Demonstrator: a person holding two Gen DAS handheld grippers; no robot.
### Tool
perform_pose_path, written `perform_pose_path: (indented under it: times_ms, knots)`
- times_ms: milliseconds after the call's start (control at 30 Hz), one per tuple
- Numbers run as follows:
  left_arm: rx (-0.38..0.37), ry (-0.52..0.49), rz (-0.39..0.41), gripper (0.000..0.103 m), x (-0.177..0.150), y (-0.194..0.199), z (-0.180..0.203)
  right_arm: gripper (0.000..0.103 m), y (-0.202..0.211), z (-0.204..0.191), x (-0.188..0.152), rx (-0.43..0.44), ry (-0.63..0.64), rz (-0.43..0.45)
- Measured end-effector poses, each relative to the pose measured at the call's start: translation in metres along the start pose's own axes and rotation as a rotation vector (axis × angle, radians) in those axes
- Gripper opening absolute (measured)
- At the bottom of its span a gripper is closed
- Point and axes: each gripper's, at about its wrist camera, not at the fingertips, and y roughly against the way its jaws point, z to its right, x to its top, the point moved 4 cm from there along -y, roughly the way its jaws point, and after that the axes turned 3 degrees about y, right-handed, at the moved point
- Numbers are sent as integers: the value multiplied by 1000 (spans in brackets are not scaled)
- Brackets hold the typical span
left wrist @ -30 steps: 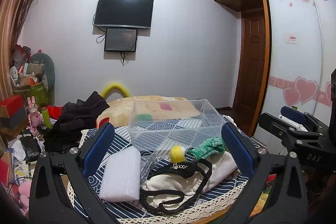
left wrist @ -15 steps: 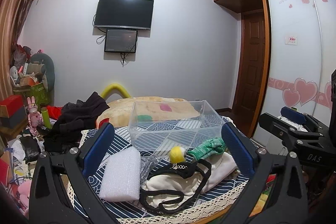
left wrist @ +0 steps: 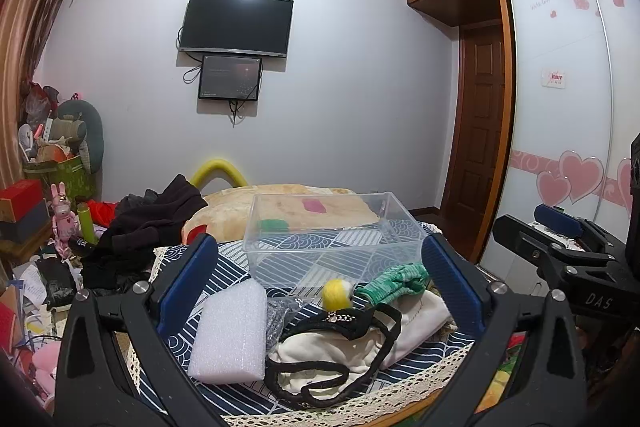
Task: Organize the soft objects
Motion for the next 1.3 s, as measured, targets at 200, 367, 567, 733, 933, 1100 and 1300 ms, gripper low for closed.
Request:
perform_pose_path:
  times_ms: [200,367,567,733,933,1100,1300]
  knots:
    - [-6,7,-2,103,-1,-1,-1,103,0,0,0,-1,1,1]
    - [-5,11,2,103,-1,0,-2,103,0,0,0,-1,-2,3]
    - [-6,10,1,103,-2,0,-2,103,1,-2,0,-2,-2,1]
    - [-7,12,1,103,-2,0,-2,103,1,-2,0,-3,-4,4]
    - [-9,16,-5,103,-4,-2,-2,103,-1,-2,-3,0,-10,2]
    - [-5,24,-23,103,-8,-7,-7,103,-8,-2,-8,5,-14,-10]
    - [29,59,-91,103,-18,-27,-31,103,-18,2,-16,17,-14,-35]
